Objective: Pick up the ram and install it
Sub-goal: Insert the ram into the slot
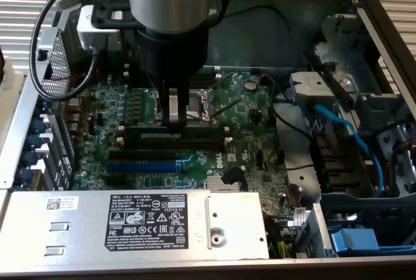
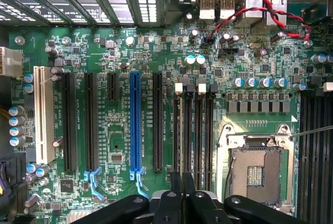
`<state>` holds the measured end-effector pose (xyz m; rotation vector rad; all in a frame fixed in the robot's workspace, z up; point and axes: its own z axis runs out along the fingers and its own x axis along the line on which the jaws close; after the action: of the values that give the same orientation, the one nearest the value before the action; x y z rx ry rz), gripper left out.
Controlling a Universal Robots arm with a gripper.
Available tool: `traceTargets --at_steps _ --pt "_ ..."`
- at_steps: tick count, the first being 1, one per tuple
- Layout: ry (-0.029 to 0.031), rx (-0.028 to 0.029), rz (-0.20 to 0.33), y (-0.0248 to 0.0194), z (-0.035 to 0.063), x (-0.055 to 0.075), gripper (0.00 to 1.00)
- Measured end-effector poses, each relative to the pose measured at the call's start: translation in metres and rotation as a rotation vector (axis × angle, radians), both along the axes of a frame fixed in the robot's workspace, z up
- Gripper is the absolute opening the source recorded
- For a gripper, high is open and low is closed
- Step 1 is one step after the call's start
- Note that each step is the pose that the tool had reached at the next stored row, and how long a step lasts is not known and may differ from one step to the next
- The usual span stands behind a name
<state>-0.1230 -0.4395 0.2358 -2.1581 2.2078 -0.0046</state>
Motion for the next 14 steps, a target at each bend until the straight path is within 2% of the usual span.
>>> traceTargets --at_steps 14 --pt "0.0003 0.0000 0.000 0.0000 -0.0026 -0.0002 0.12"
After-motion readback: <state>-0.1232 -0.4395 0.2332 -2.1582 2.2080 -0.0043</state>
